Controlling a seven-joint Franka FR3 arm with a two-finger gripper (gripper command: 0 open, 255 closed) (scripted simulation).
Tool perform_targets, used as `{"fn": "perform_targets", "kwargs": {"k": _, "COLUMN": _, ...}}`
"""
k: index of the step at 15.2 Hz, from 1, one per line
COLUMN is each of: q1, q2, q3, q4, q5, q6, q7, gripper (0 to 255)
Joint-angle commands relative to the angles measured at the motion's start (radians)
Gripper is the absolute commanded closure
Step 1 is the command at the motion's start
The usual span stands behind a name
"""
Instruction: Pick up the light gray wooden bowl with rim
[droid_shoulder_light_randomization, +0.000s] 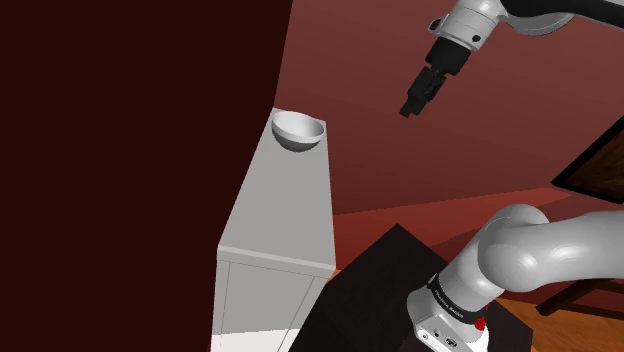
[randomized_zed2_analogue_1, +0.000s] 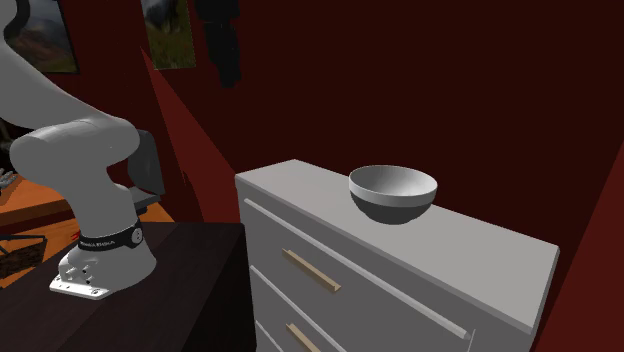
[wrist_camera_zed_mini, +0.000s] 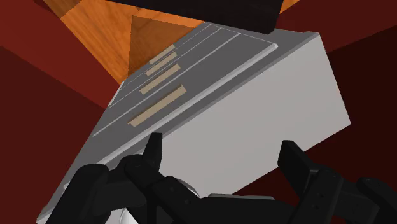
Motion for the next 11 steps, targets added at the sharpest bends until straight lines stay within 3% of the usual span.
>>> {"fn": "perform_targets", "kwargs": {"k": 1, "q1": 0.000, "q2": 0.000, "q3": 0.000, "q4": 0.000, "q5": 0.000, "q6": 0.000, "q7": 0.000, "gripper": 0}}
{"fn": "perform_targets", "kwargs": {"k": 11, "q1": 0.006, "q2": 0.353, "q3": -0.057, "q4": 0.120, "q5": -0.008, "q6": 0.208, "q7": -0.100, "gripper": 0}}
